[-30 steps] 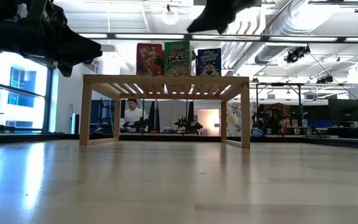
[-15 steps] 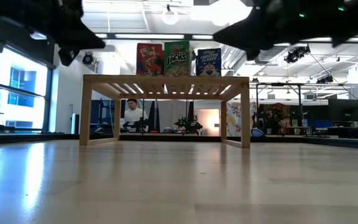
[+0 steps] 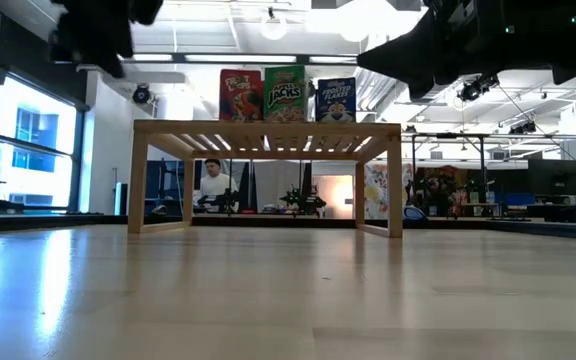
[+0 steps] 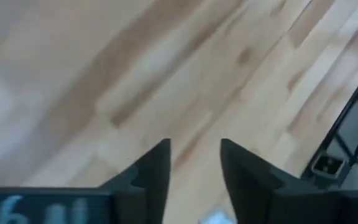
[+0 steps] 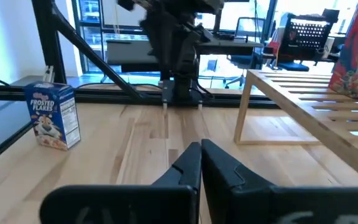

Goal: Stack cereal on shelf
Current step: Put the blue cereal box on the shelf aligned with the other blue cereal boxes

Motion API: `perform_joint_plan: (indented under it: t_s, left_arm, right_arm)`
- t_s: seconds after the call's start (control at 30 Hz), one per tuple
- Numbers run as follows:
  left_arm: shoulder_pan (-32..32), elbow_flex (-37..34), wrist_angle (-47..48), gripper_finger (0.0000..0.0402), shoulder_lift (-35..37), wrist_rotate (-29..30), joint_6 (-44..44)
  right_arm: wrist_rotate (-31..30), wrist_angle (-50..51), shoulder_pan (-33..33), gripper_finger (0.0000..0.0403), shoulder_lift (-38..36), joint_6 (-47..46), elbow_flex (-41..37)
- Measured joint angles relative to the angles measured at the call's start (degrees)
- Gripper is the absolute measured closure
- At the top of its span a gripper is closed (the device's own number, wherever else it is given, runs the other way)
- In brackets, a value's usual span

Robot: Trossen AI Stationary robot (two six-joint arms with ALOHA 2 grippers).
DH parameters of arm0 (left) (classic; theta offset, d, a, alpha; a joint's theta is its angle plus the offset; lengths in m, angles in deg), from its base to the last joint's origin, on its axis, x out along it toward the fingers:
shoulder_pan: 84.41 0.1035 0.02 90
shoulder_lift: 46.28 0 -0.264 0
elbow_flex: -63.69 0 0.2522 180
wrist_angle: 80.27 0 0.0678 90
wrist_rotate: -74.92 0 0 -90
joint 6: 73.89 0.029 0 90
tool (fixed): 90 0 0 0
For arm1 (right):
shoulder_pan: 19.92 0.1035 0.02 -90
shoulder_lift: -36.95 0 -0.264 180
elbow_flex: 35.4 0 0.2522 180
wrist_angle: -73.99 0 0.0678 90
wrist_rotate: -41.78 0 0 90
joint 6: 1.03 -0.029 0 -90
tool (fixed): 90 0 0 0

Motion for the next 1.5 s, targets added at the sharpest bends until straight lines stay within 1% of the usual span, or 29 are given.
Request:
perform_joint_plan:
  t_s: [0.07,0.2,0.37,0.47,0.7,0.83,0.97,1.17,1.5]
  left_arm:
    - [-3.2,3.8,4.7,0.025,-2.9,-0.4,-4.4]
    - [-10.8,8.8,9.7,0.021,-7.8,-0.5,-13.7]
    - [-19.7,10.9,8.0,0.0178,-13.2,-0.9,-28.5]
    - [-23.7,12.1,6.0,0.0162,-16.4,-2.9,-35.8]
    - [-29.2,16.8,6.0,0.0132,-22.7,-5.1,-46.5]
    - [-31.1,18.6,6.1,0.0126,-26.1,-6.2,-50.9]
    - [-32.5,20.2,6.0,0.0126,-29.2,-6.4,-53.1]
    - [-33.2,20.8,6.0,0.0126,-31.1,-6.4,-56.2]
    - [-34.0,20.6,7.0,0.0131,-33.9,-6.1,-58.3]
  right_arm:
    - [1.3,0.1,0.0,0.0401,0.0,0.0,0.0]
    - [3.8,0.9,0.0,0.0401,0.0,0.0,0.0]
    - [5.2,1.4,0.0,0.0401,0.0,0.1,0.0]
    - [5.4,1.4,0.0,0.0401,0.0,0.1,0.0]
    - [6.8,1.3,0.0,0.0401,0.0,0.1,0.0]
    - [6.9,1.3,0.0,0.0401,0.0,0.1,0.0]
    - [6.9,1.3,0.0,0.0401,0.0,0.0,0.0]
    - [6.9,1.3,0.0,0.0401,0.0,-0.2,0.0]
    - [7.2,1.3,0.0,0.0401,0.0,-0.5,0.0]
